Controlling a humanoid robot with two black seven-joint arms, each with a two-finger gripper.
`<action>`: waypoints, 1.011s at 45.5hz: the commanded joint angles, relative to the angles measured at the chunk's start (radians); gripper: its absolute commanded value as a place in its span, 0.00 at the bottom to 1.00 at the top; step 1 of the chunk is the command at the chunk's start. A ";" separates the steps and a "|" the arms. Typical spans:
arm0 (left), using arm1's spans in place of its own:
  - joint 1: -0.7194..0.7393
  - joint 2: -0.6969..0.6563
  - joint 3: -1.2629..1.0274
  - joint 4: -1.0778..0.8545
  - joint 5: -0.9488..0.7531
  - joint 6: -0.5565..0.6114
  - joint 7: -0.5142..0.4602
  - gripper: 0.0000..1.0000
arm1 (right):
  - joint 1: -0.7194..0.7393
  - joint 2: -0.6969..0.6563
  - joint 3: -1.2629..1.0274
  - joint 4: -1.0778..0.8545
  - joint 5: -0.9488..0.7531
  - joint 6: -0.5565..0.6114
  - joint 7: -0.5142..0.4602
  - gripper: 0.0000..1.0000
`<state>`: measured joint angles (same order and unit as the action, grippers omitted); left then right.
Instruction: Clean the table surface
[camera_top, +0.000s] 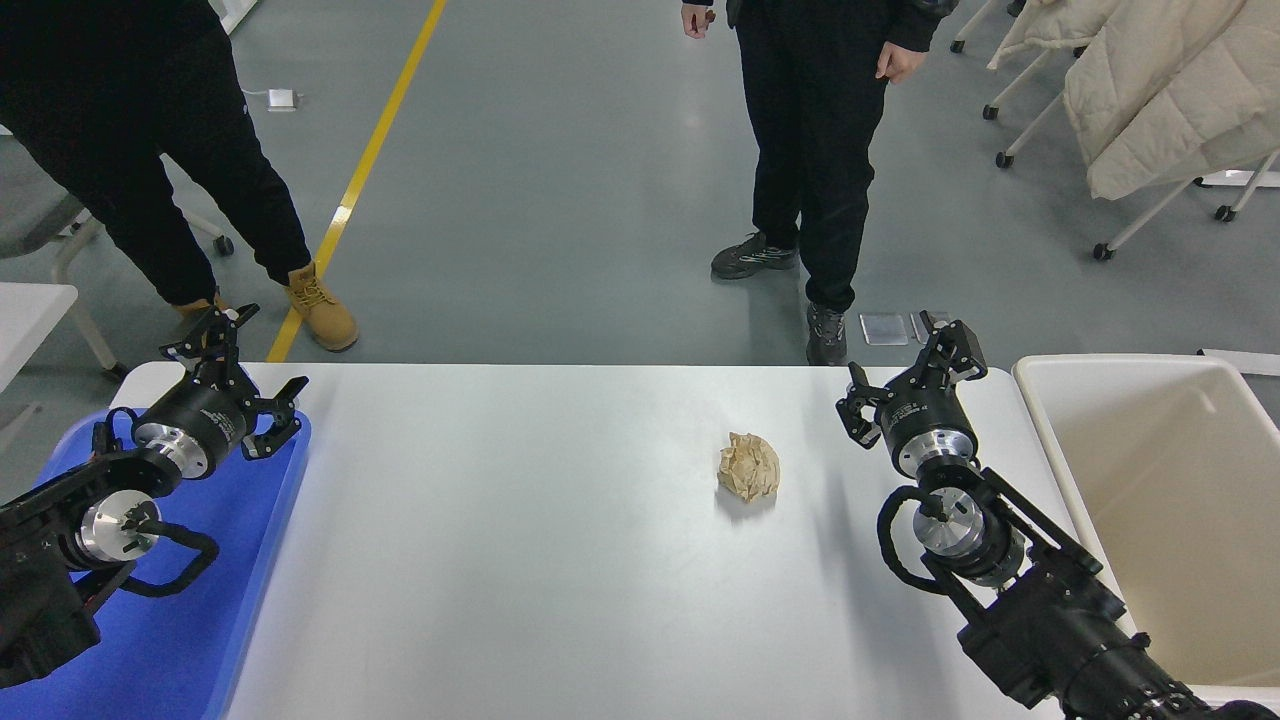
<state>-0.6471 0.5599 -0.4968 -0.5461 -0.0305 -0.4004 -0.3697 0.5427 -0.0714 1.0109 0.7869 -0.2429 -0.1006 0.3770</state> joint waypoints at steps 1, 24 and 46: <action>0.000 0.000 0.000 0.000 0.001 0.000 0.000 1.00 | 0.034 -0.077 -0.175 0.025 -0.068 0.027 -0.001 1.00; 0.001 0.000 0.000 0.000 0.000 0.000 0.000 1.00 | 0.345 -0.274 -0.909 0.017 -0.260 0.027 -0.248 1.00; 0.001 0.000 0.000 0.000 0.000 0.000 0.000 1.00 | 0.595 -0.193 -1.149 0.029 -0.197 0.128 -0.690 1.00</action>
<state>-0.6470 0.5599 -0.4970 -0.5463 -0.0306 -0.4004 -0.3697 1.0467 -0.3272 -0.0344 0.8137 -0.4719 -0.0244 -0.1592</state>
